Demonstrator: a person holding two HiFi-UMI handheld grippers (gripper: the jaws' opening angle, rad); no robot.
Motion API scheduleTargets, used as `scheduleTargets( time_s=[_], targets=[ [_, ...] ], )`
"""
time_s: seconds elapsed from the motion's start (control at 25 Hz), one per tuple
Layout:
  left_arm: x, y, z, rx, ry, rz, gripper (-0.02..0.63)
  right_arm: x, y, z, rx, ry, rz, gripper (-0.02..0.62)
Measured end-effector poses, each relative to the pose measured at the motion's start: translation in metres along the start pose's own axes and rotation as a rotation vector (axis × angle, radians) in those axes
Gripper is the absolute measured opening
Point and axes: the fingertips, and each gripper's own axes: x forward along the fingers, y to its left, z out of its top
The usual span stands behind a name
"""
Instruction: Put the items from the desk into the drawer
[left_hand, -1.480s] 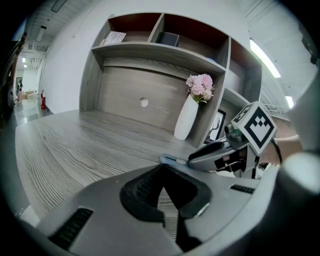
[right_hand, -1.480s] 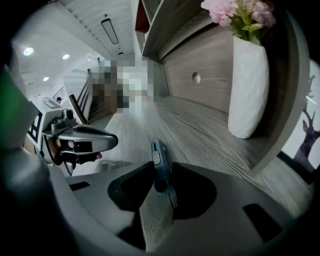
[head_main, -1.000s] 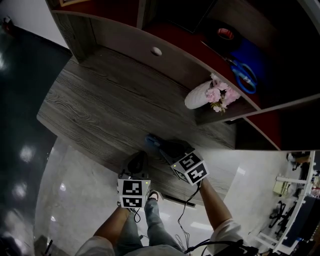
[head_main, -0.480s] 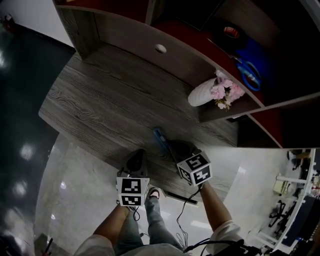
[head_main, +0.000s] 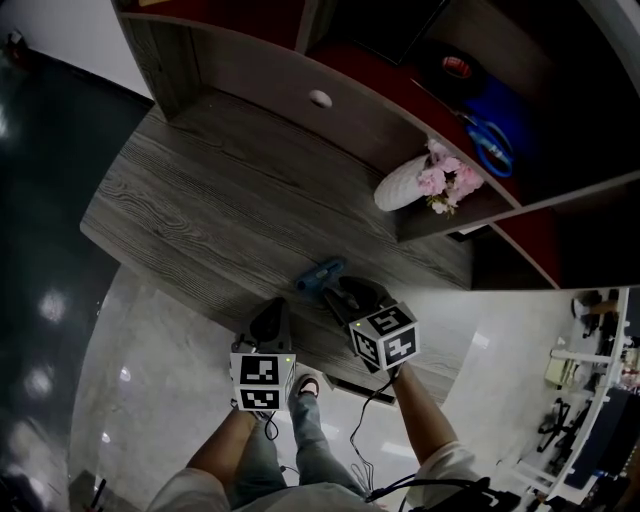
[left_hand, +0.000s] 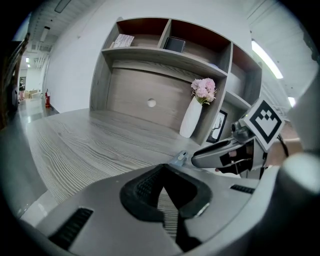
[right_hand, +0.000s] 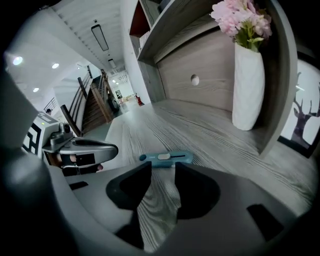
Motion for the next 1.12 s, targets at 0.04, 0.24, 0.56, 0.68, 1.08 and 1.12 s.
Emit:
scheduleTargets(
  time_s=[0.04,0.24,0.56,0.68,1.08,1.12],
  targets=[
    [-0.001,0.001,0.001,-0.001,-0.002,0.002,-0.002,0.000,0.003,0.002,-0.005,-0.004,0.002,0.140],
    [-0.009,0.007,0.007,0.000,-0.017,0.007,-0.002,0.002,0.003,0.012,-0.115,-0.006,-0.005,0.178],
    [-0.013,0.029,0.003,-0.020,-0.010,0.027,-0.002,0.024,-0.006,0.020,-0.329,0.074,0.075,0.229],
    [-0.009,0.031,0.002,-0.021,-0.001,0.022,-0.002,0.031,-0.007,0.019,-0.373,0.106,0.109,0.229],
    [0.000,0.032,0.001,-0.021,0.009,0.009,-0.002,0.034,-0.002,0.000,-0.441,0.176,0.143,0.224],
    [0.000,0.031,0.001,-0.021,0.009,0.007,-0.002,0.034,-0.002,0.000,-0.436,0.172,0.139,0.221]
  ],
)
